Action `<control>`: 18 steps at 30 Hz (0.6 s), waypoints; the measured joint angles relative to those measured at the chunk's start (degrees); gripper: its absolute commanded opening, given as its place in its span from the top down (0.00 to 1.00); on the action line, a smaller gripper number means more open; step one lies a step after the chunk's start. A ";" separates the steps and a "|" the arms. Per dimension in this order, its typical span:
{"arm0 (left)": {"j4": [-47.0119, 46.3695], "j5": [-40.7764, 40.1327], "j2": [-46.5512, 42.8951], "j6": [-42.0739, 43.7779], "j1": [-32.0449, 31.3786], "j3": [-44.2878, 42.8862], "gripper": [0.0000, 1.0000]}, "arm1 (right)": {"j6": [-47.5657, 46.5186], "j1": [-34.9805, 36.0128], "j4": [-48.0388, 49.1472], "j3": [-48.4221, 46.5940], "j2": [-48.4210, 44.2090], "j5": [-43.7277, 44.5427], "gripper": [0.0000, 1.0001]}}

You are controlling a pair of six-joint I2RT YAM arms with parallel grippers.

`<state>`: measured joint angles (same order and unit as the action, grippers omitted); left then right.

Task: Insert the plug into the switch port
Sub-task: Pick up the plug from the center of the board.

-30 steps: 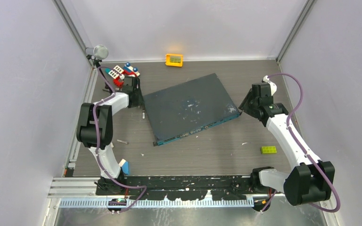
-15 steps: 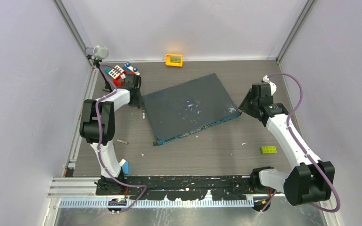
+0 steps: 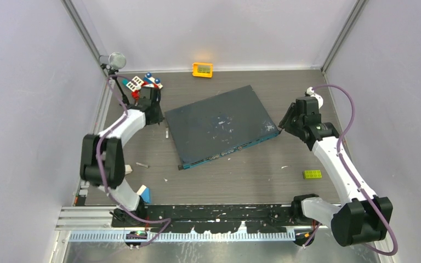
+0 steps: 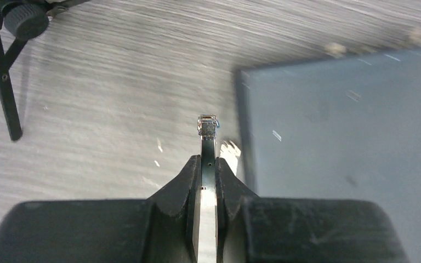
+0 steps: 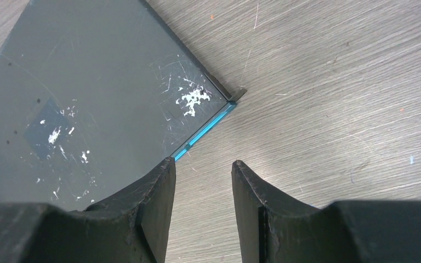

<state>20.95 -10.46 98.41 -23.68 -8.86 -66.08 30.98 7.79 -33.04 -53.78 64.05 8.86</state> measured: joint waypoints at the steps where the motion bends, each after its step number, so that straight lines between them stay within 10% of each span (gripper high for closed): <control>1: 0.22 0.00 -3.02 0.00 -0.79 1.03 1.00 | -0.66 0.00 -0.20 -0.09 -0.42 -0.04 0.52; 13: 11.87 21.42 -42.36 -2.93 -21.03 9.31 1.00 | -0.57 1.60 22.97 14.75 -16.90 -23.34 0.45; 18: 24.63 32.02 -48.87 -2.84 -22.27 7.93 1.00 | -5.18 16.33 34.86 25.09 -24.39 -30.14 0.37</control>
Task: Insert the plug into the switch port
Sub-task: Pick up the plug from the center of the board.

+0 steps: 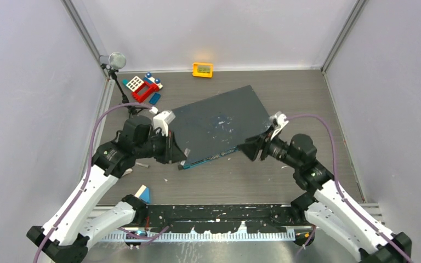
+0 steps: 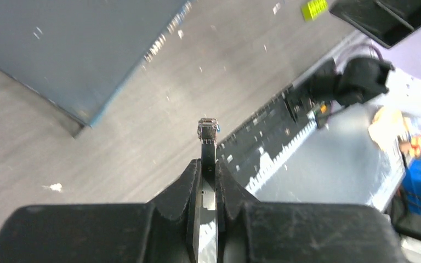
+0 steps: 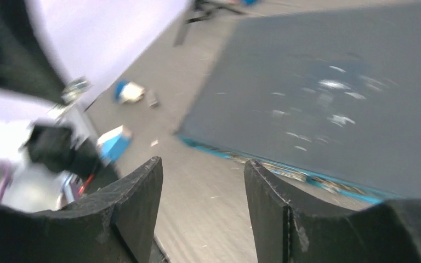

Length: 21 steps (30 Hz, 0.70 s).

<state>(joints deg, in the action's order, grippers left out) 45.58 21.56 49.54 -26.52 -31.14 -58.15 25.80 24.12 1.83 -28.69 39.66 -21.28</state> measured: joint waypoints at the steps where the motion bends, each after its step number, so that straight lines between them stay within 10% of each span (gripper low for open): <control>1: 2.03 1.07 -0.50 0.22 -0.17 -0.46 1.00 | -2.51 4.22 1.31 0.55 -1.66 -0.85 0.36; 12: 18.93 15.32 -0.79 5.55 -2.49 -3.21 1.00 | -40.57 32.70 6.45 0.59 -5.01 -9.60 0.36; 21: 21.51 14.08 4.04 9.49 -6.01 -6.56 1.00 | -69.46 50.45 1.44 -7.04 13.35 4.74 0.36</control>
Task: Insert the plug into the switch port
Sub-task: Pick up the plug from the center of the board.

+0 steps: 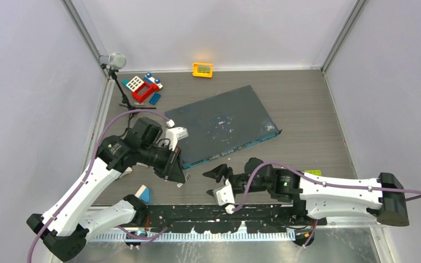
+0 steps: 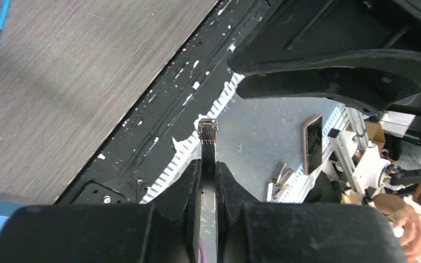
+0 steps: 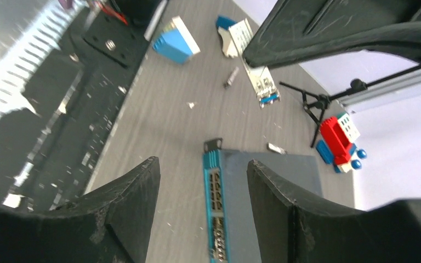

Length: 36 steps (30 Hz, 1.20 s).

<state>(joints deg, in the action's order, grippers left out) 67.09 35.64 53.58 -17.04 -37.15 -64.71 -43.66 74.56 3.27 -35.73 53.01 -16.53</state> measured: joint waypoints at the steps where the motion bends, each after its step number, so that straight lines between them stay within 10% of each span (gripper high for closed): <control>1: -0.04 -0.55 0.04 0.68 0.00 -0.11 1.00 | -2.38 0.07 0.17 -0.02 1.42 1.22 0.36; 36: 0.09 -7.43 2.43 5.53 -3.48 1.40 1.00 | -21.44 4.46 11.82 -6.40 18.23 9.64 0.56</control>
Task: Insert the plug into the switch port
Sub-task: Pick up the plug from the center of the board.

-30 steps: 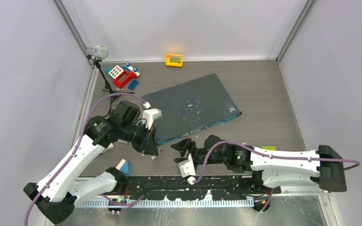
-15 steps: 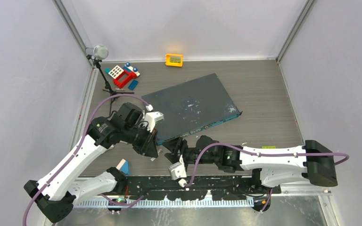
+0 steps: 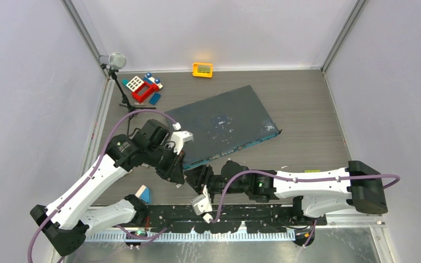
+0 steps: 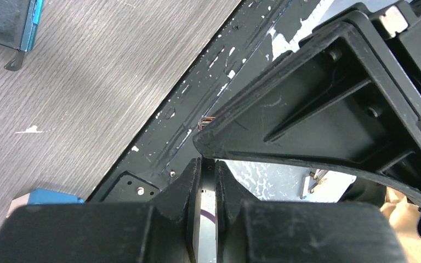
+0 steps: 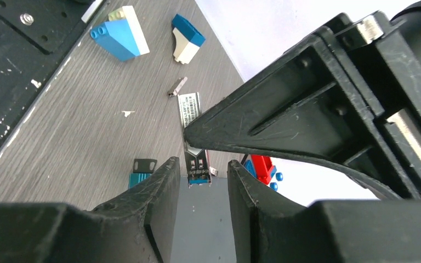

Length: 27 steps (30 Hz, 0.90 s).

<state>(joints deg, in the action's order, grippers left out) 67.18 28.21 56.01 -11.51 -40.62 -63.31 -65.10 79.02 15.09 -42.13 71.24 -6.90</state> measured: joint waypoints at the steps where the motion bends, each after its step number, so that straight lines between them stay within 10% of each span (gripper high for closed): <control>1: -0.02 -0.02 0.02 0.00 -0.04 0.00 1.00 | -0.35 0.00 -0.37 0.00 0.15 0.35 0.55; 17: 0.00 -0.20 0.02 0.00 -0.63 0.00 0.99 | -2.01 0.00 -1.22 -0.15 1.16 2.78 0.62; 27: 0.02 -0.33 0.11 0.00 -0.90 0.00 0.96 | -1.60 0.00 -2.43 -0.42 1.16 2.16 0.87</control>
<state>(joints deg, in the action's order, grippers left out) 67.20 27.88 56.12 -11.51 -41.52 -63.31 -66.70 79.02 12.67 -42.54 72.40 -4.73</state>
